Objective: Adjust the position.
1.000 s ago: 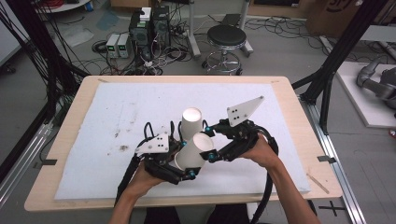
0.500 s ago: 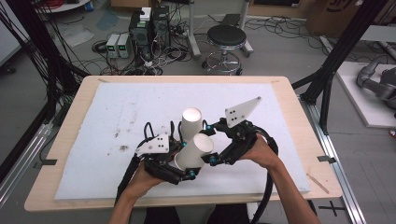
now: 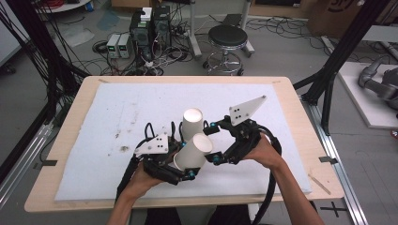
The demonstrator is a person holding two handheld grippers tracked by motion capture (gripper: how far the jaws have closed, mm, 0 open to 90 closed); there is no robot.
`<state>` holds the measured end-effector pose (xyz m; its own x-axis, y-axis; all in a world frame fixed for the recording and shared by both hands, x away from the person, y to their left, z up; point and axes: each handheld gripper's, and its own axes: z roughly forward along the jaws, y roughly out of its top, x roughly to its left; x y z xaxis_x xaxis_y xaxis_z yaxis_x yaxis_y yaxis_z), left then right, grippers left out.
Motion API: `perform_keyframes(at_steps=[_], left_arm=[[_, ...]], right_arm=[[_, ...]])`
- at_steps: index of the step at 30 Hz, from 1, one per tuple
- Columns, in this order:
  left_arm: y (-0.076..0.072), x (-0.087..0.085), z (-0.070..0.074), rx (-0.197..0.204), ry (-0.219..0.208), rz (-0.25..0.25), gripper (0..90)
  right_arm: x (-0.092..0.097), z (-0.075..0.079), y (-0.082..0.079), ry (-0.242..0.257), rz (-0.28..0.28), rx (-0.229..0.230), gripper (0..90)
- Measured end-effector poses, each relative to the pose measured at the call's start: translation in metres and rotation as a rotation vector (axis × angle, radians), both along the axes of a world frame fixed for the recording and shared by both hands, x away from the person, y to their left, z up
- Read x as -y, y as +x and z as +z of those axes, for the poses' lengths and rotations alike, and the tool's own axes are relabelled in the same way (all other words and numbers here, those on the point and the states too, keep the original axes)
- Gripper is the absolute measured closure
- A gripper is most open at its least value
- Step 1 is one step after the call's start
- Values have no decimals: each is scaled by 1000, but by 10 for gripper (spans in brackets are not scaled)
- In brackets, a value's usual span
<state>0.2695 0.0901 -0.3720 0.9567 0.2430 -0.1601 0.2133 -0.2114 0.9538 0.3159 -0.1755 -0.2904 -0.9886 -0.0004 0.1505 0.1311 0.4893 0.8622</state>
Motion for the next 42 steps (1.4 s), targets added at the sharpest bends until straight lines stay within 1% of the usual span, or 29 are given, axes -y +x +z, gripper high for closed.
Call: perform_keyframes(at_steps=[2, 3, 5, 6, 8, 14, 21, 26, 29, 30, 32, 42], left_arm=[[0, 0, 0, 1, 9, -3, 247], [0, 0, 0, 3, 14, -3, 247], [-1, -1, 1, 4, 19, -6, 247], [-1, -2, 2, 5, 25, -6, 247], [-2, -4, 5, 6, 35, -7, 247], [-3, -12, 13, 15, 66, -5, 248], [-4, -17, 22, 17, 133, -20, 249], [-4, -19, 28, 25, 203, -38, 249], [-4, -20, 31, 24, 236, -47, 249], [-3, -21, 32, 27, 256, -49, 249], [-2, -21, 34, 25, 279, -51, 249], [-1, -22, 40, 35, 356, -74, 249]], right_arm=[[1, 0, 1, 1, 1, 7, 139], [1, 0, 0, -3, 0, -1, 139], [2, 0, 0, -4, -1, -1, 139], [2, 0, 0, -7, -1, 7, 139], [4, 1, 0, -5, -3, 8, 139], [10, 2, -1, -21, -13, 8, 139], [14, 5, -3, -40, -19, 14, 139], [15, 5, -4, -63, -17, 16, 139], [15, 6, -4, -76, -18, 20, 139], [15, 7, -4, -80, -17, 20, 139], [16, 8, -5, -98, -20, 26, 139], [17, 8, -5, -124, -25, 32, 139]])
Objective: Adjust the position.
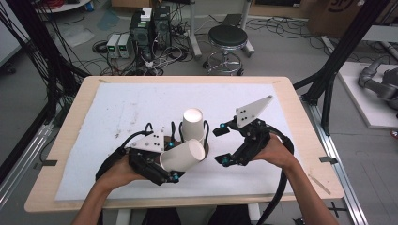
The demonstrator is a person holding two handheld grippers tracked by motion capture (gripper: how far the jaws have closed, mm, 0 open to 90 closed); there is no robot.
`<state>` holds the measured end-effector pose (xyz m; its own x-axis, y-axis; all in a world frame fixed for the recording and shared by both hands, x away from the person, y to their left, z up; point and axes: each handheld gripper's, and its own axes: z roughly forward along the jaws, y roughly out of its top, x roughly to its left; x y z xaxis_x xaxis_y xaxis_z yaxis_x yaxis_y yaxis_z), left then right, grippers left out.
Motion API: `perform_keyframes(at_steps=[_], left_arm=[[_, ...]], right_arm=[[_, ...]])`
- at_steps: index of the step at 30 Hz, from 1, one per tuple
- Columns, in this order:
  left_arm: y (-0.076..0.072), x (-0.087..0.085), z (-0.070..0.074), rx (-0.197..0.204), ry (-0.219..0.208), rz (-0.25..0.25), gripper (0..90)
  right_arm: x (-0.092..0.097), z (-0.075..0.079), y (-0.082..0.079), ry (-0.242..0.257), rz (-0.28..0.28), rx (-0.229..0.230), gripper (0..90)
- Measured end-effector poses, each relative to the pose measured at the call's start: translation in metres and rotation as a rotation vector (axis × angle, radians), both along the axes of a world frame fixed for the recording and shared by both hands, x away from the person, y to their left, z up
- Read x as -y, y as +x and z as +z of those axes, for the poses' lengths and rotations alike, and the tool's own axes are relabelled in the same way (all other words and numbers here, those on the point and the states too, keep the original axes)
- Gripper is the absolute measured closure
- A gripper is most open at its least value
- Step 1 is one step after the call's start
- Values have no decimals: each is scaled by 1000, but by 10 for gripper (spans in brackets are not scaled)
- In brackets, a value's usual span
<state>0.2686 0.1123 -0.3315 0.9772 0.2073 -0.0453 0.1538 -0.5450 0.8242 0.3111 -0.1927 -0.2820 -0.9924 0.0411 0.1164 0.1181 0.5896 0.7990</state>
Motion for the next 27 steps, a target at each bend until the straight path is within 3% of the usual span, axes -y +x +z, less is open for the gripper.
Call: perform_keyframes(at_steps=[9, 17, 27], left_arm=[[3, 1, 6, -9, 89, -23, 249], [6, 8, 11, -19, 184, -44, 249], [8, 14, 16, -17, 279, -56, 251]], right_arm=[[-6, -1, -1, -63, 9, 7, 139], [-18, 1, -3, -154, 27, 23, 139], [-33, 4, -5, -209, 51, 33, 139]])
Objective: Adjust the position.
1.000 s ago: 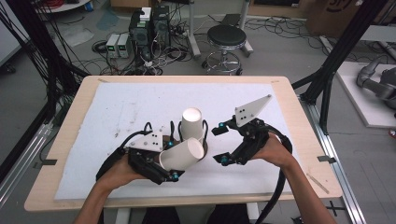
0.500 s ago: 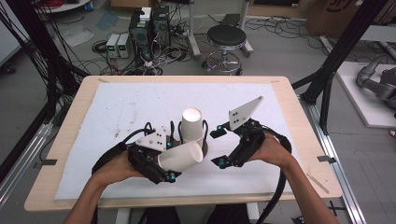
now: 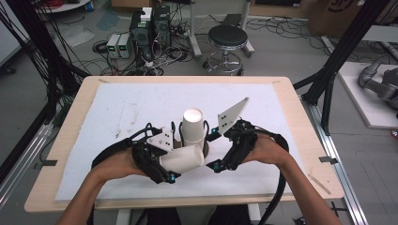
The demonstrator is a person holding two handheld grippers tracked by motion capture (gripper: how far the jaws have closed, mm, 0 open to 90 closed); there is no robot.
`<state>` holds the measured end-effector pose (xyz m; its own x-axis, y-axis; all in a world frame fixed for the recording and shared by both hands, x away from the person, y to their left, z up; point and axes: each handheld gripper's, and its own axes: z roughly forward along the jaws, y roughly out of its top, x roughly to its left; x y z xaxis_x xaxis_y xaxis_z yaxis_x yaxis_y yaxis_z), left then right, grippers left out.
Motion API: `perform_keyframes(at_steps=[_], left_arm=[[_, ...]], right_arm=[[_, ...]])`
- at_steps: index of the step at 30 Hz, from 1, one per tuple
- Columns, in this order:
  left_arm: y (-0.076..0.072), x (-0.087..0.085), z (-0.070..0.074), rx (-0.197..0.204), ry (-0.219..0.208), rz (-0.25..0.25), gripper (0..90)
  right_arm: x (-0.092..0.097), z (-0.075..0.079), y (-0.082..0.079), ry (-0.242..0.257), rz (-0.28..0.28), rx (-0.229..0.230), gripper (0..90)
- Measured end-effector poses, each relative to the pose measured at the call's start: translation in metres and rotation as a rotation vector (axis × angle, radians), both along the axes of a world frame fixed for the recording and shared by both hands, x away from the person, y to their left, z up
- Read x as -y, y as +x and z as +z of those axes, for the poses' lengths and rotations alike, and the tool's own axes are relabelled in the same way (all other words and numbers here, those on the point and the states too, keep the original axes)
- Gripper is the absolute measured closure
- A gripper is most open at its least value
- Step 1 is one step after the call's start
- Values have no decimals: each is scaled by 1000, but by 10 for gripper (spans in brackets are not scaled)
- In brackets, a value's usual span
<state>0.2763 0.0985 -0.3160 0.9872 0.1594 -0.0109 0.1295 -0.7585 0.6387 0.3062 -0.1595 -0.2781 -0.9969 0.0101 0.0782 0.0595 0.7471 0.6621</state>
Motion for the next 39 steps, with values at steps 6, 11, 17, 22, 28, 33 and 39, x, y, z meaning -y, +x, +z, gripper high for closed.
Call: perform_keyframes(at_steps=[6, 11, 17, 22, 28, 33, 39], left_arm=[[1, 5, 2, -1, 51, -14, 252], [2, 6, 2, 0, 61, -6, 253], [1, 7, 2, -3, 88, -4, 254], [1, 10, 2, -2, 106, -9, 254], [0, 13, 5, 7, 125, -15, 255], [0, 16, 7, 5, 127, -15, 255], [0, 21, 7, 9, 137, -21, 255]], right_arm=[[-12, 1, -1, -25, 21, 8, 139], [-22, 1, -3, -56, 36, 11, 139], [-33, 0, -5, -101, 47, 16, 139], [-42, -1, -6, -135, 58, 31, 138], [-51, -1, -7, -150, 71, 42, 138], [-55, -1, -7, -155, 75, 52, 138], [-60, -3, -9, -187, 68, 44, 138]])
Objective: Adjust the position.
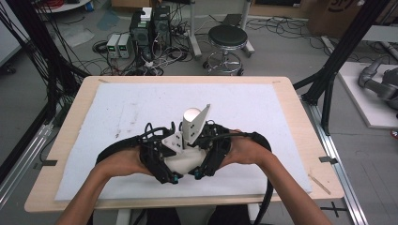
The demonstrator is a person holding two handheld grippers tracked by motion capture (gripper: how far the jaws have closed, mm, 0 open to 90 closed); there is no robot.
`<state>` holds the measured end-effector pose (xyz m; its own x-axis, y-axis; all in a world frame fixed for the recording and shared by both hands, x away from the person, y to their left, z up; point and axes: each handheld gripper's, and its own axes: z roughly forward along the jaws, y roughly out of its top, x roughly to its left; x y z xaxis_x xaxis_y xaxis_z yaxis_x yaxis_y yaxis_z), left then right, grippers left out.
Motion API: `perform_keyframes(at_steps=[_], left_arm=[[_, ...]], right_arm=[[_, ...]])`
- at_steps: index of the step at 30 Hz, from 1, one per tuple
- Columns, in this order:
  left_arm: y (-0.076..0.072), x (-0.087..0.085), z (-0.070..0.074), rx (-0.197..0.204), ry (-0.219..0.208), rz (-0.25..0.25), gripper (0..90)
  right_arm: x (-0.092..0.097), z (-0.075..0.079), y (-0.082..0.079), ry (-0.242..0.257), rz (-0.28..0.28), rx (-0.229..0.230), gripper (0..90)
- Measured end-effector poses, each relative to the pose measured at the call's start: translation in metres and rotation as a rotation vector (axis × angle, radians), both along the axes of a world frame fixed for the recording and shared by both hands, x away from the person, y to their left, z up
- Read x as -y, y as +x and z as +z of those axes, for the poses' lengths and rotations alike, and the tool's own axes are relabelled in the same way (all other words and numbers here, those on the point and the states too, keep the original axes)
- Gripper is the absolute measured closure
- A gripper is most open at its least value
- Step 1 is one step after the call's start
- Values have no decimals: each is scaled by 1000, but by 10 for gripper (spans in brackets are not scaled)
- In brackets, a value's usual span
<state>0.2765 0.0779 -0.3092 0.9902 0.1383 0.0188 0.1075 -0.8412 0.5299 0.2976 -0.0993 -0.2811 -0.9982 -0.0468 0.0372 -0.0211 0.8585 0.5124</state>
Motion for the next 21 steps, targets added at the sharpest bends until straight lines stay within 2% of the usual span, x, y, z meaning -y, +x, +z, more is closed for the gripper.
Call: perform_keyframes(at_steps=[10, 18, 19, 21], left_arm=[[2, 2, 2, 8, 10, -6, 255], [2, 2, 2, -3, -10, 10, 255], [3, 1, 3, 7, 6, -4, 255], [3, 1, 3, 5, 6, -1, 255]], right_arm=[[-6, -5, -1, -35, 7, 11, 140], [-8, -6, -1, -45, 7, 20, 149], [-9, -6, -1, -47, 8, 18, 156], [-8, -7, 0, -39, 9, 20, 158]])
